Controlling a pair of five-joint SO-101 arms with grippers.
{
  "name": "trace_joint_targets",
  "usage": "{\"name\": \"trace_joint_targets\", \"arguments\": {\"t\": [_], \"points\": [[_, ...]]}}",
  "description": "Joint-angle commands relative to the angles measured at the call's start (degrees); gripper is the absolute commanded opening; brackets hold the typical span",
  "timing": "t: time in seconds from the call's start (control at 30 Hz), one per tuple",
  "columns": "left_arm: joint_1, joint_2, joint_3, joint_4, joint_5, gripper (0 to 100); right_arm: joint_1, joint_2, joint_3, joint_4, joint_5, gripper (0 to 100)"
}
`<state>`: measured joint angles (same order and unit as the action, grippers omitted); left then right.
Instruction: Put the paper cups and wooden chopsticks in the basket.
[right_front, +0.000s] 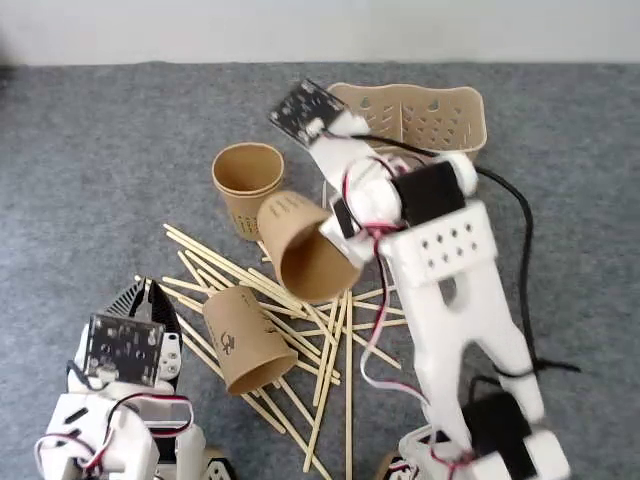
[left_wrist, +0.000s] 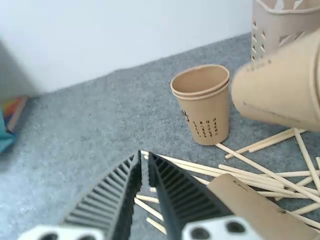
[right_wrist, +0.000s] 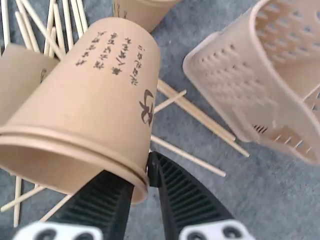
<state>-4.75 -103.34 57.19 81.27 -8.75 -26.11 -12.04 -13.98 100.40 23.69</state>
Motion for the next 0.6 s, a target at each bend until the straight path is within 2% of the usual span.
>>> {"name": "trace_joint_targets", "arguments": {"t": [0.0,0.27,0.4,0.57], "points": [[0.53,0.44,-5.85,2.11,-1.93,8,0.92,-8.66,6.24,2.59,0.35,1.0],[1.49,22.07,-17.01,12.66,-12.84,9,6.90,-20.70,19.78,2.51,0.44,1.0],[8.09,31.91,-22.29,19.08,-15.65,9,8.48,-25.27,25.67,2.42,0.26,1.0],[16.00,34.55,-20.79,19.25,-15.65,11,10.07,-30.37,31.82,2.42,0.35,1.0]]}}
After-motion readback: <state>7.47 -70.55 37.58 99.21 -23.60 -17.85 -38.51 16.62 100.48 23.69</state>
